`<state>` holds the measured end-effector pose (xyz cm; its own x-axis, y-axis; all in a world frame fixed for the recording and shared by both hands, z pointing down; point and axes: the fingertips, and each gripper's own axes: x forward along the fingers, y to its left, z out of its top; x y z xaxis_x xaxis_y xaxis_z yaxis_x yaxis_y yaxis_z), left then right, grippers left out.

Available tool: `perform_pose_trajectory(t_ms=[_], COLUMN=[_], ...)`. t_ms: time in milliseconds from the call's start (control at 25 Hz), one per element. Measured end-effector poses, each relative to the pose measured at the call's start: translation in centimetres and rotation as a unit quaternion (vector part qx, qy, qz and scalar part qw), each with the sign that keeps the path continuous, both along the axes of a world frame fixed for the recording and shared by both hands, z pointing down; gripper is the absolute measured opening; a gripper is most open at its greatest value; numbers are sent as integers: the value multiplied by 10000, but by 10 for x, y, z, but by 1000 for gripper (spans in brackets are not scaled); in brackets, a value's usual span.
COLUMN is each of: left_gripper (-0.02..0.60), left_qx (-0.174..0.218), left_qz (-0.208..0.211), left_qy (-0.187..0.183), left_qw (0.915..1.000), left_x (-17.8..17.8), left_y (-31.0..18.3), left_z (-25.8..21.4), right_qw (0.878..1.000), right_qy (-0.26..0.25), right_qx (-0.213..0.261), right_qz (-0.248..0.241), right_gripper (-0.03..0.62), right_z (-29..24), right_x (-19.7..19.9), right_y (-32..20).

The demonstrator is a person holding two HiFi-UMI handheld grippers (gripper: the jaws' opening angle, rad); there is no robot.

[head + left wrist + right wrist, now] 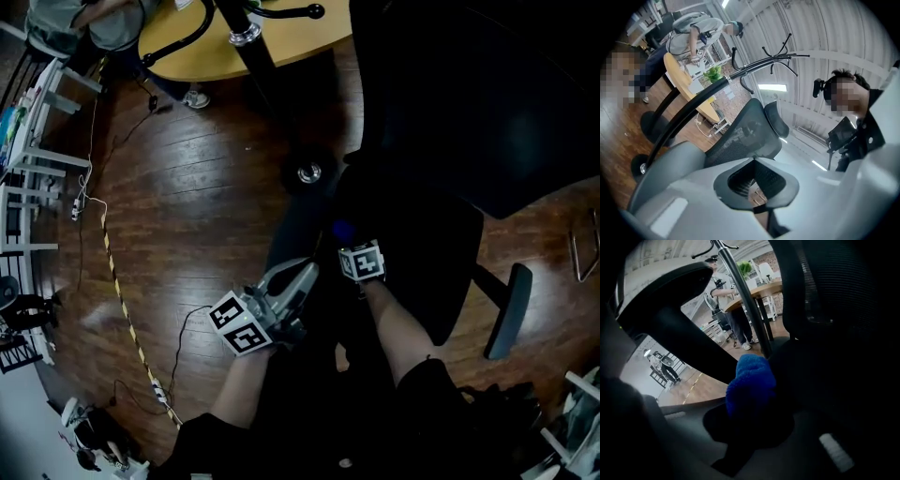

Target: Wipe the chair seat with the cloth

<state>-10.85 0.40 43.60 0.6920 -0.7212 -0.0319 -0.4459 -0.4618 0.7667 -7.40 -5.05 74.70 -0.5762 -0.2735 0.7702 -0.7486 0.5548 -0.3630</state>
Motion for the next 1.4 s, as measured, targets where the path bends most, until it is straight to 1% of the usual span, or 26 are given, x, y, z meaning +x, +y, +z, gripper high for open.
perform_pose_trajectory(t_ms=[80, 160, 240, 360, 480, 600, 680, 760, 840, 960, 1040, 1120, 1200, 1280, 1400], left_gripper=[-5, -5, -5, -5, -6, -6, -6, -5, -5, -5, -5, -5, -5, -5, -5], left_qx=[-2, 0, -2, -6, -53, -155, -179, -174, -155, -100, -68, -50, -47, -59, -61], left_qz=[13, 84, 189, 409, 708, 1153, 1346, 1433, 1508, 1584, 1539, 1429, 1297, 1144, 857], left_qy=[-7, 4, 25, 19, -1, 74, 74, 71, 85, 89, 83, 67, 71, 95, 108], left_qw=[10000, 10000, 9998, 9992, 9975, 9932, 9907, 9895, 9884, 9873, 9880, 9897, 9915, 9934, 9962], left_x=[-1, 4, 15, 30, 47, 73, 89, 103, 113, 118, 114, 105, 97, 88, 65], left_y=[2, 2, 1, 2, 0, -3, -2, 0, 3, 6, 7, 6, 7, 10, 8], left_z=[0, -1, -2, -5, -1, 6, 8, 7, 5, -1, -4, -5, -6, -7, -9], right_qw=[10000, 9995, 9981, 9933, 9852, 9695, 9614, 9583, 9573, 9546, 9531, 9543, 9617, 9714, 9835], right_qy=[11, 243, 444, 724, 851, 1027, 1058, 943, 881, 833, 899, 948, 805, 720, 355], right_qx=[60, 38, -9, -144, -175, -250, -398, -516, -479, -493, -455, -304, -143, -57, -171], right_qz=[57, 217, 416, 890, 1480, 2210, 2507, 2647, 2711, 2817, 2853, 2818, 2618, 2262, 1765], right_gripper=[35, 35, 35, 35, 35, 35, 35, 35, 35, 35, 35, 35, 35, 35, 35], right_z=[-1, 9, 11, 17, 17, 11, 14, 17, 15, 14, 11, 5, -3, -8, -8], right_x=[7, 28, 60, 125, 197, 268, 303, 320, 328, 332, 337, 334, 309, 272, 190], right_y=[1, 6, 11, 24, 39, 66, 87, 102, 106, 107, 106, 103, 102, 100, 93])
